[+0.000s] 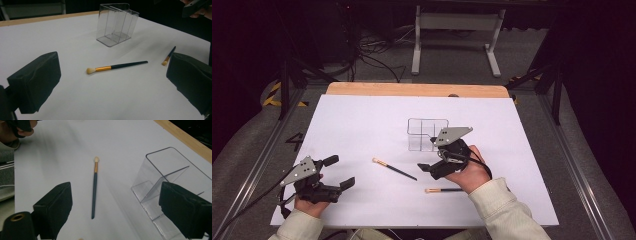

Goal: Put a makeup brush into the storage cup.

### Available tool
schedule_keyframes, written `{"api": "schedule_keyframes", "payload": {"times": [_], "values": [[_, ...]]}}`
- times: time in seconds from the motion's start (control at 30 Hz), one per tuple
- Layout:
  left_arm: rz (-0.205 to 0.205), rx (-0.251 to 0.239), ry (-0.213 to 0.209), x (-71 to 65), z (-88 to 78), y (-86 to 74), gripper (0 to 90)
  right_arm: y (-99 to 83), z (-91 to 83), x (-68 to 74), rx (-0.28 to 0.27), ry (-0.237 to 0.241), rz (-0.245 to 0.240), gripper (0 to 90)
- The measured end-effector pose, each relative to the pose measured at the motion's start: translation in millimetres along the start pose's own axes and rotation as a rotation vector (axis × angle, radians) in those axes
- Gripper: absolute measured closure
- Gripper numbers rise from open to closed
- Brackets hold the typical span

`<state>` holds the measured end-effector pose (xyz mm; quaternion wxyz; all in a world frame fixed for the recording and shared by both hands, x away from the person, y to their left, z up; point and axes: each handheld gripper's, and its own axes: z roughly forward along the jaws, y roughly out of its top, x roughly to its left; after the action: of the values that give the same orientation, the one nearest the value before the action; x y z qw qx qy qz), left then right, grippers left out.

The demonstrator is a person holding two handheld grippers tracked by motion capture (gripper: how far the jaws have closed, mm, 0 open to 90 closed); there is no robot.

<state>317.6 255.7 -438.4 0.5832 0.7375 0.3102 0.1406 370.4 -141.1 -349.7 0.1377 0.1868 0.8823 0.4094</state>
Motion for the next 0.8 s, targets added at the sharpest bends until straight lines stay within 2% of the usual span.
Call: {"api": "schedule_keyframes", "payload": {"times": [0.07, 0.2, 0.47, 0.8], "values": [[0.001, 0.002, 0.003, -0.1, -0.1, -0.5, 0.0, 3.6, 1.9, 0.3, 0.007, -0.004, -0.011, 13.0], [-0.004, 0.004, 0.006, 0.4, -1.9, -1.4, 0.1, 11.5, 9.6, 0.8, 0.057, 0.008, -0.024, 10.5], [-0.003, 0.006, 0.010, 1.3, -2.0, -1.6, 0.1, 23.0, 23.9, 1.0, 0.121, 0.025, -0.009, 9.6], [-0.014, -0.001, 0.005, 2.5, 0.1, -0.8, 0.2, 35.7, 44.7, 1.9, 0.191, 0.050, -0.001, 15.7]]}}
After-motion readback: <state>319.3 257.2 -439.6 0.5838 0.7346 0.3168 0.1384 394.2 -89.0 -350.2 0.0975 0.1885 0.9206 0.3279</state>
